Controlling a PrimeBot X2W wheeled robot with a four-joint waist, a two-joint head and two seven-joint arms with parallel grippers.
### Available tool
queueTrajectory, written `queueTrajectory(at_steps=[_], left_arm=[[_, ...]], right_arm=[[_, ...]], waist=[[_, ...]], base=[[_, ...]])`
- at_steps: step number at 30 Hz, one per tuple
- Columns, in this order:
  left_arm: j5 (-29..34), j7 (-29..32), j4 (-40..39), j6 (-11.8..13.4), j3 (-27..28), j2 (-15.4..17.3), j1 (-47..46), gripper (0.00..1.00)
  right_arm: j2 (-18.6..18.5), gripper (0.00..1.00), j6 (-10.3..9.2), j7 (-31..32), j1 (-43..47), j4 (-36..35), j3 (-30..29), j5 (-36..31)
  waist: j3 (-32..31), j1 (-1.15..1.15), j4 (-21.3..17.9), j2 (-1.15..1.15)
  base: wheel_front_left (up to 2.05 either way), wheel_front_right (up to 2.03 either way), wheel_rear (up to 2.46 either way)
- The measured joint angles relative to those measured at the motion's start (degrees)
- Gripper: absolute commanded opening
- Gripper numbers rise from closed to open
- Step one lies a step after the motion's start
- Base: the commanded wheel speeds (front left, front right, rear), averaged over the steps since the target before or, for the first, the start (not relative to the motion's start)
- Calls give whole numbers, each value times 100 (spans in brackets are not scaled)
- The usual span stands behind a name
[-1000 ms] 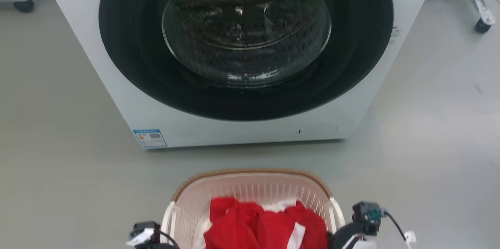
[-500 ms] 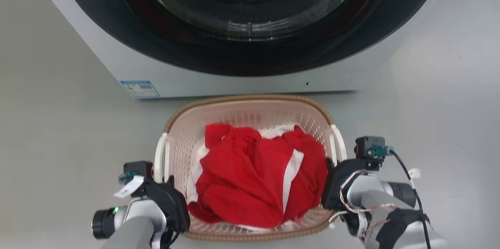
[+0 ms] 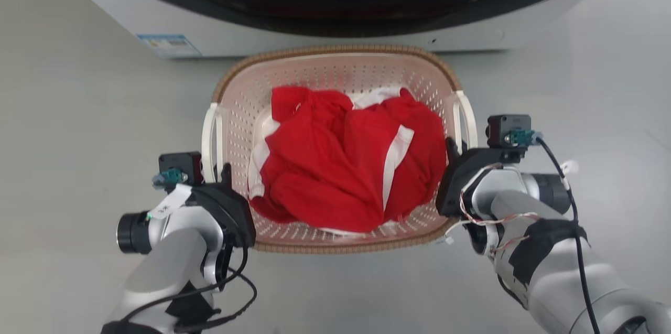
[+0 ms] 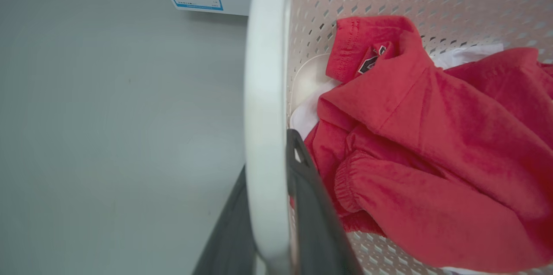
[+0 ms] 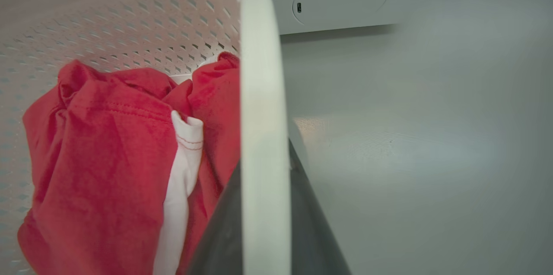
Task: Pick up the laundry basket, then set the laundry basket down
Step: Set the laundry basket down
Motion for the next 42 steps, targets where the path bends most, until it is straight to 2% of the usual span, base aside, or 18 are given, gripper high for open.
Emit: queueTrajectory(at_steps=[14, 23, 42], left_arm=[[107, -180, -31, 10, 30, 34, -864, 0], [152, -350, 47, 8, 29, 10, -1094, 0], [203, -515, 226, -51, 32, 1, -1358, 0]], right_arm=[[-26, 0, 1, -209, -829, 142, -4, -179], [-24, 0, 94, -390, -1032, 272, -2, -226], [-8, 0, 193, -573, -1193, 394, 7, -266]], waist=[[1192, 0, 124, 0], [1845, 0, 180, 1], [2036, -2, 195, -2]], base=[[0, 0, 0], [0, 0, 0], [0, 0, 0]])
